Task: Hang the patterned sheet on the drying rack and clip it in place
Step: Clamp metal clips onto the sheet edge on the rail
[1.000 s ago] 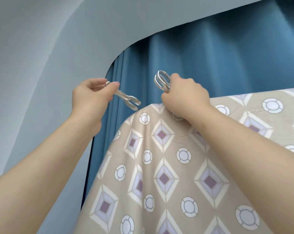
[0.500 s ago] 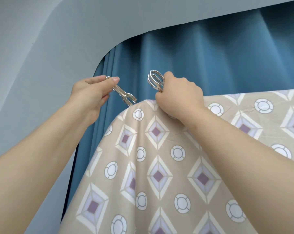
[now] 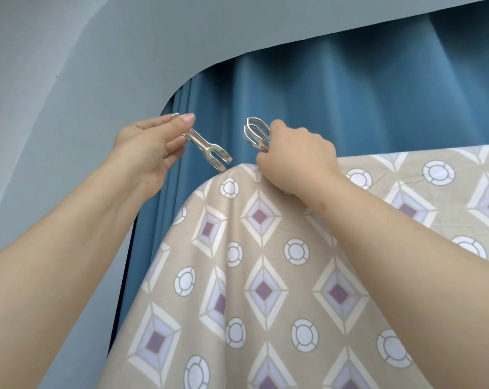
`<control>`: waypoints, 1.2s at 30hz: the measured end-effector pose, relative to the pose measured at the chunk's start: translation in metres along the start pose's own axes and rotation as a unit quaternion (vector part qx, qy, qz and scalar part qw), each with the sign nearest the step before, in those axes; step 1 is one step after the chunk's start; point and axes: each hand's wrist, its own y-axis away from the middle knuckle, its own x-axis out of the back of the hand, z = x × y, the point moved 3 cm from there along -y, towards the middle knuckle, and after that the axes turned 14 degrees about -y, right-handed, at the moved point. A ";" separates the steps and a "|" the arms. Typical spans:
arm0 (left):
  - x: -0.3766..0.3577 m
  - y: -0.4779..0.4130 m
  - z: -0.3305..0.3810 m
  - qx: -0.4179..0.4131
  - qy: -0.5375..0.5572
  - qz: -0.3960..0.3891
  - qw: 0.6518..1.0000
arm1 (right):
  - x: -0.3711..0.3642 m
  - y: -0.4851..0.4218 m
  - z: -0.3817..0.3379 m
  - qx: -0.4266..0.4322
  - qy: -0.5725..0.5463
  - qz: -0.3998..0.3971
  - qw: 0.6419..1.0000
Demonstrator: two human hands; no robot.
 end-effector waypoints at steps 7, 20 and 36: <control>-0.002 0.002 0.021 -0.031 -0.090 -0.040 0.995 | 0.004 0.001 -0.003 0.000 -0.006 -0.006 1.000; -0.021 -0.005 0.048 -0.036 -0.194 -0.141 0.970 | 0.010 0.002 -0.005 -0.013 -0.018 -0.014 1.000; -0.017 0.001 0.045 -0.023 -0.094 -0.104 0.990 | 0.019 0.003 -0.008 -0.029 -0.035 -0.024 0.999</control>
